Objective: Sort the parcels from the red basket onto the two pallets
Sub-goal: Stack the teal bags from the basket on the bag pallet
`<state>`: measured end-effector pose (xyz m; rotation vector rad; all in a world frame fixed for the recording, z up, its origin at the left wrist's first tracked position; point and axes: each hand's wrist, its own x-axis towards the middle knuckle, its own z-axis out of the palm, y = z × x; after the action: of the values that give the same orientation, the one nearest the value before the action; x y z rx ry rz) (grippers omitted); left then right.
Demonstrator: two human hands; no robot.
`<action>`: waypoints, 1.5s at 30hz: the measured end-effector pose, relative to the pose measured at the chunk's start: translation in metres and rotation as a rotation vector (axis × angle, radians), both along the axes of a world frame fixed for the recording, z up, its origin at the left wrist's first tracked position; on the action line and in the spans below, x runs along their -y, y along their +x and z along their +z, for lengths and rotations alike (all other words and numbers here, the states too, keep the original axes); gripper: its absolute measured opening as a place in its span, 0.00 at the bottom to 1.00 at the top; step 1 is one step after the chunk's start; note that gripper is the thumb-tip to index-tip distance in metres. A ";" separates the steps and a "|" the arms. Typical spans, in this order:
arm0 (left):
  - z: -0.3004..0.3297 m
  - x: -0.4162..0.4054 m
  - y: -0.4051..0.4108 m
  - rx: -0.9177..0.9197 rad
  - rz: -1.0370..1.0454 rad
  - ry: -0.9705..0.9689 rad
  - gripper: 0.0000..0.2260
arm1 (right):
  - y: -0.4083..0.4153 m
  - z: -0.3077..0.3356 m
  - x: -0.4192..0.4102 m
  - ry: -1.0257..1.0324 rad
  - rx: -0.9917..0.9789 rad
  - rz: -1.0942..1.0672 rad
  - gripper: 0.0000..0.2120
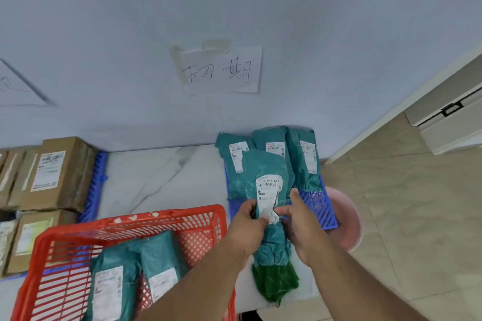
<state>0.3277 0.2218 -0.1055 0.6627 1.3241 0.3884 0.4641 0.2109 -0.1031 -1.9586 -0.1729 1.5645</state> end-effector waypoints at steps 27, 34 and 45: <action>-0.185 0.007 0.029 -0.239 -0.076 0.037 0.43 | 0.005 -0.145 -0.020 0.041 0.116 0.184 0.13; -0.156 -0.030 0.030 -0.383 -0.172 0.118 0.41 | 0.007 -0.163 -0.058 0.082 -0.168 0.130 0.18; -0.160 -0.092 0.040 -0.570 -0.534 -0.006 0.44 | 0.019 -0.165 -0.090 -0.014 -0.080 0.309 0.27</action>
<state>0.3680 0.3136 -0.2660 1.1379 1.6047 -0.2609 0.4831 0.3011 -0.2680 -1.9452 -0.4507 1.8393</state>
